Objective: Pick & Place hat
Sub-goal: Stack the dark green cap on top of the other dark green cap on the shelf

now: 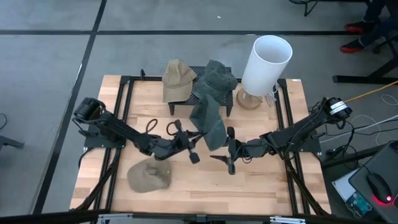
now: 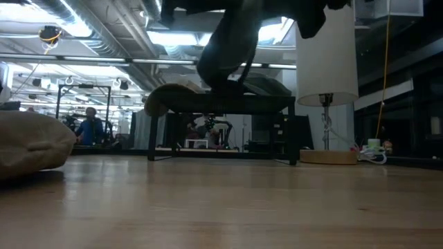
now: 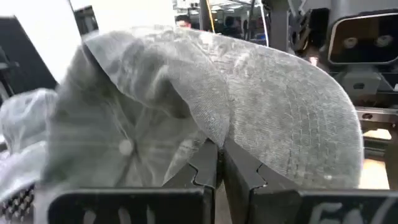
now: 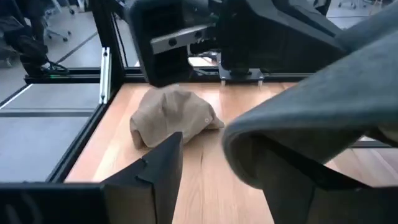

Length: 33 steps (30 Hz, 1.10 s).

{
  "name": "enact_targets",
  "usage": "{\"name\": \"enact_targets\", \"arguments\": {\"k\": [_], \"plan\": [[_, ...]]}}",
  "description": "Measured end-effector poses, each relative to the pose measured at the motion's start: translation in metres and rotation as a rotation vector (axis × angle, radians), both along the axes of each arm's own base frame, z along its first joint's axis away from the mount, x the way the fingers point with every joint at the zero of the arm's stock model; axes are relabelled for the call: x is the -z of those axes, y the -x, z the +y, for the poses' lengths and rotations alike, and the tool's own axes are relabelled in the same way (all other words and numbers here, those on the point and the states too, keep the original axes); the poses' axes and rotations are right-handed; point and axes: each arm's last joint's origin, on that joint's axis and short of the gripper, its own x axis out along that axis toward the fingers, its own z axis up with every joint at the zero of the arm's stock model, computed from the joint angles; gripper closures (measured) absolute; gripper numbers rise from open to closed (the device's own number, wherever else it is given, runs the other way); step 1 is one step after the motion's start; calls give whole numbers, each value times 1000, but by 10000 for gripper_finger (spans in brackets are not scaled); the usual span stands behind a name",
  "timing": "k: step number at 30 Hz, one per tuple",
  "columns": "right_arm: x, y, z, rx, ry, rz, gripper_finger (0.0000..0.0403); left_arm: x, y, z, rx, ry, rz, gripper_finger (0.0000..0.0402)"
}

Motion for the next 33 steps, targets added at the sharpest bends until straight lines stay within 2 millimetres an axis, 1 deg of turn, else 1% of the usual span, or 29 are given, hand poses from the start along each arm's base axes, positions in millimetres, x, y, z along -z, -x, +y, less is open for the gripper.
{"name": "enact_targets", "arguments": {"k": [3, 7, 9, 11, 14, 16, 19, 20, 22, 24, 29, 33], "plan": [[1, -1, -2, 86, 11, -10, 209, -2, -4, -7, -31, -36, 15, 394], [0, 2, -3, 264, 51, -25, 214, -4, 1, -17, -109, -53, 25, 394], [0, 4, -2, 319, 73, -31, 222, -4, 4, -21, -132, -58, 29, 394], [0, 5, 0, 332, 95, -31, 236, -4, 6, -26, -126, -62, 32, 394], [-1, 5, 1, 315, 95, -33, 273, -4, 7, -29, -104, -60, 30, 388], [0, 5, 2, 296, 92, -31, 310, -4, 6, -29, -71, -69, 34, 382], [0, 5, 3, 259, 111, -22, 376, -2, 5, -31, 1, -92, 53, 370], [0, 5, 3, 255, 115, -18, 385, -2, 5, -32, 7, -97, 56, 366], [0, 7, 4, 257, 116, -8, 386, -4, 8, -34, 6, -110, 63, 357], [-1, 11, 3, 259, 114, 6, 385, -12, 14, -37, -19, -102, 46, 346], [-13, 31, 1, 238, 93, 45, 388, -40, 43, -45, -64, -83, 29, 313], [-20, 44, 3, 90, 47, 84, 388, -55, 68, -49, -56, -59, 41, 292]]}}
